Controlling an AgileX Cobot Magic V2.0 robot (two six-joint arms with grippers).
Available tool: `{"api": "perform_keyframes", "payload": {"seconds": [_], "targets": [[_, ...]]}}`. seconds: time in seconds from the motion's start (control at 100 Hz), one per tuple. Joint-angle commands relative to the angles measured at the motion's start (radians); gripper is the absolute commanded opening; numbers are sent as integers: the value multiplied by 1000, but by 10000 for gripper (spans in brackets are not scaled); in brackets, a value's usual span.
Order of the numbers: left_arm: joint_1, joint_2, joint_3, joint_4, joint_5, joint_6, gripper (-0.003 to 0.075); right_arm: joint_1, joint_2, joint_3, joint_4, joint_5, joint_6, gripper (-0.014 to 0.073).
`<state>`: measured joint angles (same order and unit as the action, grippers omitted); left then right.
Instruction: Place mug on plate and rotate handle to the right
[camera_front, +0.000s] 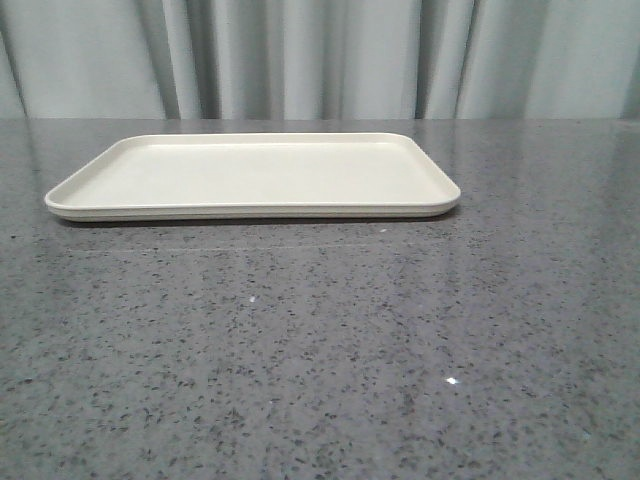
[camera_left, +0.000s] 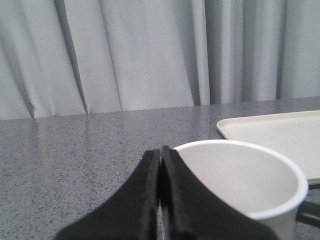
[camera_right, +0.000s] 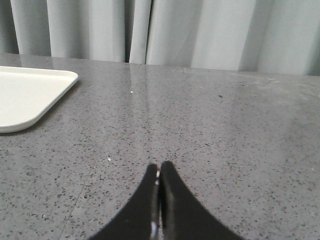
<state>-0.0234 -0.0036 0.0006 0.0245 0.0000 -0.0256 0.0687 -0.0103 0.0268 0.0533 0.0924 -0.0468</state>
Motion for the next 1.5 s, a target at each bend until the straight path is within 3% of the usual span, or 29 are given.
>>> {"api": "perform_keyframes", "payload": {"seconds": [0.0, 0.92, 1.28, 1.49], "targets": [[-1, -30, 9, -8, -80, -2, -20, -6, -21, 1, -12, -77, 1, -67], [-1, -30, 9, -8, -80, -2, -20, -6, -21, 1, -12, -77, 1, -67], [-1, -30, -31, -8, -78, -2, -20, -6, -21, -21, -12, -157, 1, -67], [-1, -11, -194, -35, 99, -2, -20, -6, -8, -159, -12, -2, 1, -67]]}}
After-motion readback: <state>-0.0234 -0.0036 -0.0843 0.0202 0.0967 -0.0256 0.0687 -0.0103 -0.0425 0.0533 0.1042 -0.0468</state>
